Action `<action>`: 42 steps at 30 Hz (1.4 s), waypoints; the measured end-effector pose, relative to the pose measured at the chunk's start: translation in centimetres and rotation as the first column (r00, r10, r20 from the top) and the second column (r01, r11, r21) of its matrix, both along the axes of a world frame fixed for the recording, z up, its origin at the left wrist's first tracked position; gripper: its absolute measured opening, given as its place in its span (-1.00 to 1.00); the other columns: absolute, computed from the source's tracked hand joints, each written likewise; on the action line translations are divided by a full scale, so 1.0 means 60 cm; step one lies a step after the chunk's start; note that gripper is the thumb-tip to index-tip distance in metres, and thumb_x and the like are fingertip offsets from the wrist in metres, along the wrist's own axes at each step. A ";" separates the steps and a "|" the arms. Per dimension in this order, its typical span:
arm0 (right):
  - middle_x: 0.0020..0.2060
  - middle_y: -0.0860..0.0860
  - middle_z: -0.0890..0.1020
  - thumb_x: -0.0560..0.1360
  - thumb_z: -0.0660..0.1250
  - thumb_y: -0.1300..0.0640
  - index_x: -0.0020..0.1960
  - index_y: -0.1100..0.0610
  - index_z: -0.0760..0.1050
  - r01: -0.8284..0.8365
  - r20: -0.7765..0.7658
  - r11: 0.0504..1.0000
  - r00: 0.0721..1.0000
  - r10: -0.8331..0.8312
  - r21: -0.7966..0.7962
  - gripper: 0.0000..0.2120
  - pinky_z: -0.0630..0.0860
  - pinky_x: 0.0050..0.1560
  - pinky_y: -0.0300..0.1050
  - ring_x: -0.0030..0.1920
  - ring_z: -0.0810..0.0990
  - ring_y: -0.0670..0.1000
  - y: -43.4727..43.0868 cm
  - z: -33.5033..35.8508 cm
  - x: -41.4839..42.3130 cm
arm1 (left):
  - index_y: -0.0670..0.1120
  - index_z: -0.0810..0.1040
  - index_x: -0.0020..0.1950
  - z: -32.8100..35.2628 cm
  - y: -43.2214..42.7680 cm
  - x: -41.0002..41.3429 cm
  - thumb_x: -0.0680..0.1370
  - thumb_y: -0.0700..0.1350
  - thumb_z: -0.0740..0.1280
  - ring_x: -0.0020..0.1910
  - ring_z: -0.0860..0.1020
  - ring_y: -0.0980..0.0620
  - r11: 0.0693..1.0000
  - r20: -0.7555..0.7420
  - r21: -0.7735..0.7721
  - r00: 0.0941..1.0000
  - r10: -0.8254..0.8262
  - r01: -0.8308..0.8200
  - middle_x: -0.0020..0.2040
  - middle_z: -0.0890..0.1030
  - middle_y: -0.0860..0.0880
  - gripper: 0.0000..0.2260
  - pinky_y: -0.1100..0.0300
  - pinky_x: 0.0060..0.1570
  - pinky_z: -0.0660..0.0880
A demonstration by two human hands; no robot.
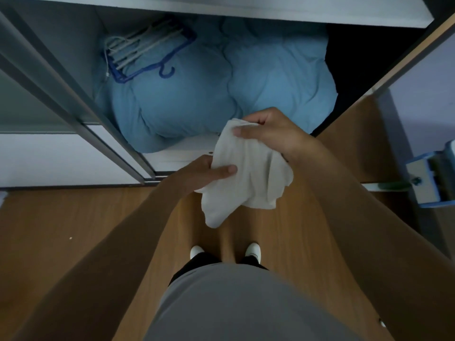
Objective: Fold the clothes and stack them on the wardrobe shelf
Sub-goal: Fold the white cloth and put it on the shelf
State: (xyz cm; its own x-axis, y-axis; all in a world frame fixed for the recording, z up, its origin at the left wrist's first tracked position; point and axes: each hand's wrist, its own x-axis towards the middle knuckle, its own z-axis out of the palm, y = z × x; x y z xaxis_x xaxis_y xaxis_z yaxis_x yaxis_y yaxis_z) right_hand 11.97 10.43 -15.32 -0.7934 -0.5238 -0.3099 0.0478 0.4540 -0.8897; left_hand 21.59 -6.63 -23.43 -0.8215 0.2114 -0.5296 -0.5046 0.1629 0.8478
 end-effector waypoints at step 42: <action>-0.04 0.04 0.75 0.44 0.52 0.00 0.14 0.10 0.58 0.631 0.703 0.742 0.633 -0.324 -0.226 -0.66 0.64 -0.13 -0.09 -0.06 0.73 0.00 0.169 -0.057 0.052 | -0.14 0.66 0.13 -0.009 0.088 0.015 0.50 0.12 0.45 0.10 0.67 -0.14 0.913 -0.017 0.154 0.923 0.384 -0.377 0.09 0.71 -0.13 -0.63 -0.01 0.10 0.60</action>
State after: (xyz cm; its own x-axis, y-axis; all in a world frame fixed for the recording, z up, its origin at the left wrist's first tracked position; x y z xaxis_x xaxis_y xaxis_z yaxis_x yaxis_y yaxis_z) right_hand 15.07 20.55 -18.73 -0.6940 -0.3134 -0.6481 0.7155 -0.2001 -0.6694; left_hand 22.51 -1.35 -23.99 -0.8776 -0.0511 -0.4767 -0.4639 -0.1600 0.8713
